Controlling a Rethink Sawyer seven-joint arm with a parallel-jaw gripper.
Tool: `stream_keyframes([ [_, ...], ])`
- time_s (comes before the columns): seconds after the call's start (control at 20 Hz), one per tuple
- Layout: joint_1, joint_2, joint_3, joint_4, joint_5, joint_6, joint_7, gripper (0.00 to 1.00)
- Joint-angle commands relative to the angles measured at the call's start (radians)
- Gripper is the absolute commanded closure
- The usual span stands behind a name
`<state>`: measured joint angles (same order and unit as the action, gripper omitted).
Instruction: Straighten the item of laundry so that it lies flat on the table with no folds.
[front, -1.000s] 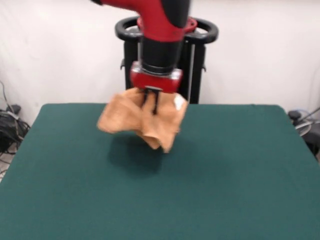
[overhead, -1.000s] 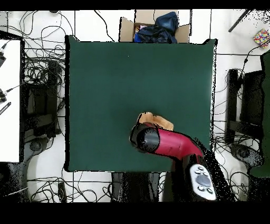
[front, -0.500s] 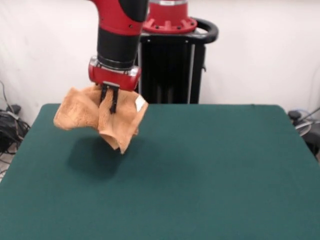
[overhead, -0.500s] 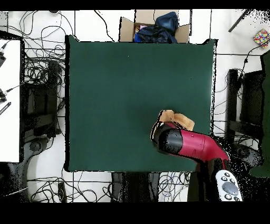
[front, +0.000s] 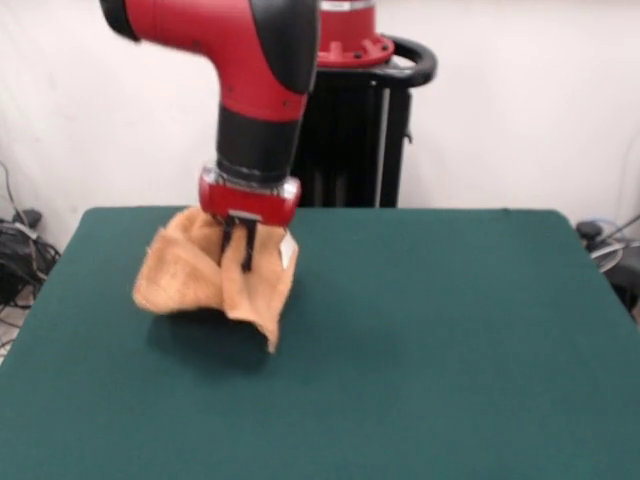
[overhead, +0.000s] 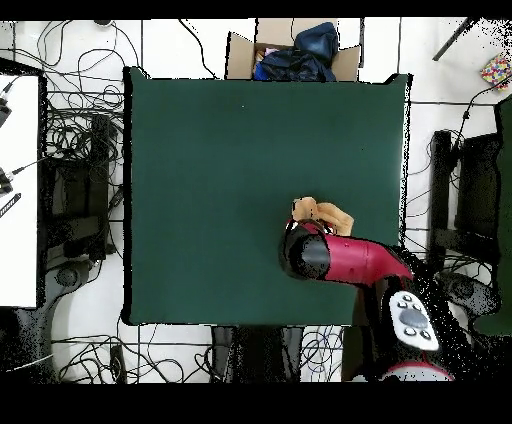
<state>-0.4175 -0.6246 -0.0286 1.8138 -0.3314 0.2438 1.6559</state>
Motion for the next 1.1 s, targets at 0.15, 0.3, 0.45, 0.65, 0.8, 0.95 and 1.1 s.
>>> stream_keyframes([
  [0.15,-0.009,0.17,0.212,-0.091,-0.036,-0.073,0.027,1.0],
  [0.3,-0.01,0.192,0.227,-0.09,-0.035,-0.109,0.048,1.0],
  [0.45,-0.013,0.215,0.255,-0.091,-0.029,-0.112,0.055,1.0],
  [0.65,0.021,0.227,0.228,-0.094,-0.005,-0.128,0.103,1.0],
  [0.8,0.047,0.219,0.204,-0.088,0.008,-0.131,0.127,1.0],
  [0.95,0.055,0.225,0.194,-0.092,0.01,-0.137,0.133,1.0],
  [1.1,0.053,0.241,0.202,-0.108,0.012,-0.134,0.127,1.0],
])
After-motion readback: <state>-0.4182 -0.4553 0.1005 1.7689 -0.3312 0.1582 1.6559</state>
